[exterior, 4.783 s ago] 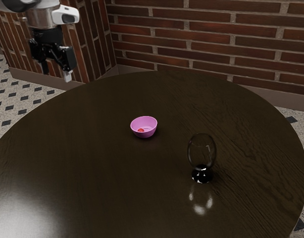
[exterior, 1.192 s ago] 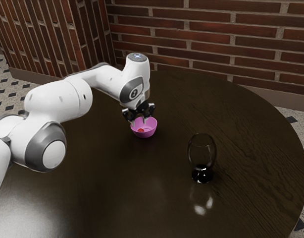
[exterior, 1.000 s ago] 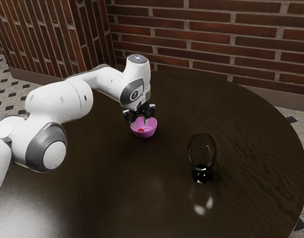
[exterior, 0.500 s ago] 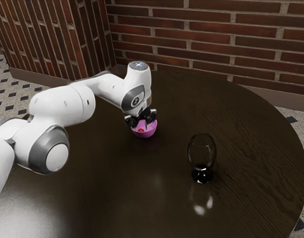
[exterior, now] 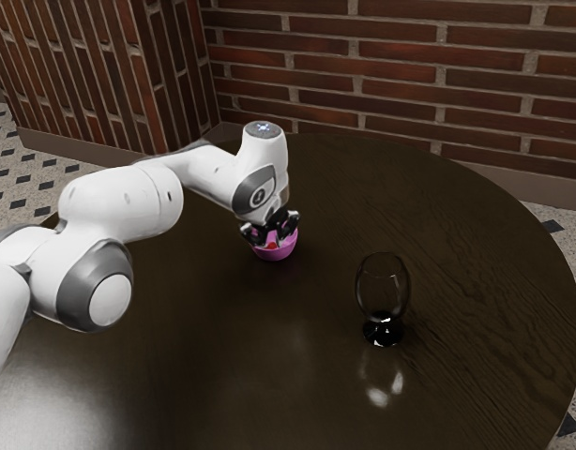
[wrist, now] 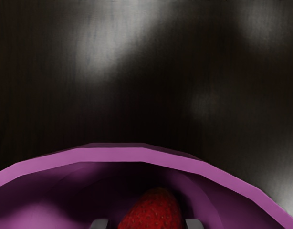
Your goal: Take strawberry from the bowl
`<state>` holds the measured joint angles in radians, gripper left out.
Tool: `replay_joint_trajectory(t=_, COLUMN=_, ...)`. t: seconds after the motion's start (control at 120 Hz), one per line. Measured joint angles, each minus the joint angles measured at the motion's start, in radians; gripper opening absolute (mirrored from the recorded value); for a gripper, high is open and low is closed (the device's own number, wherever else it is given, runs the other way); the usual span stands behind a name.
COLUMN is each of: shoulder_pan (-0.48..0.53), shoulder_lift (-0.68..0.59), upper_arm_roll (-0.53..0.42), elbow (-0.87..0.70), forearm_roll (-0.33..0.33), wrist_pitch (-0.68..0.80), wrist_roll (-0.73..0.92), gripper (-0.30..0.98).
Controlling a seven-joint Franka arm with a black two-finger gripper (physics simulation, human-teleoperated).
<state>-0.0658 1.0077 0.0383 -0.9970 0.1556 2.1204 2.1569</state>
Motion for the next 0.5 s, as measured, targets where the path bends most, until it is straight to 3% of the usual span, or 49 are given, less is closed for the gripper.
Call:
replay_joint_trajectory(t=0.242, shoulder_pan=-0.002, shoulder_lift=-0.013, upper_arm_roll=0.001, elbow=-0.017, forearm_roll=-0.02, wrist_pitch=0.023, wrist_roll=0.003, gripper=-0.02)
replay_joint_trajectory(t=0.5, shoulder_pan=-0.047, shoulder_lift=-0.218, upper_arm_roll=0.016, elbow=-0.236, forearm_roll=-0.032, wrist_pitch=0.052, wrist_roll=0.011, gripper=-0.05)
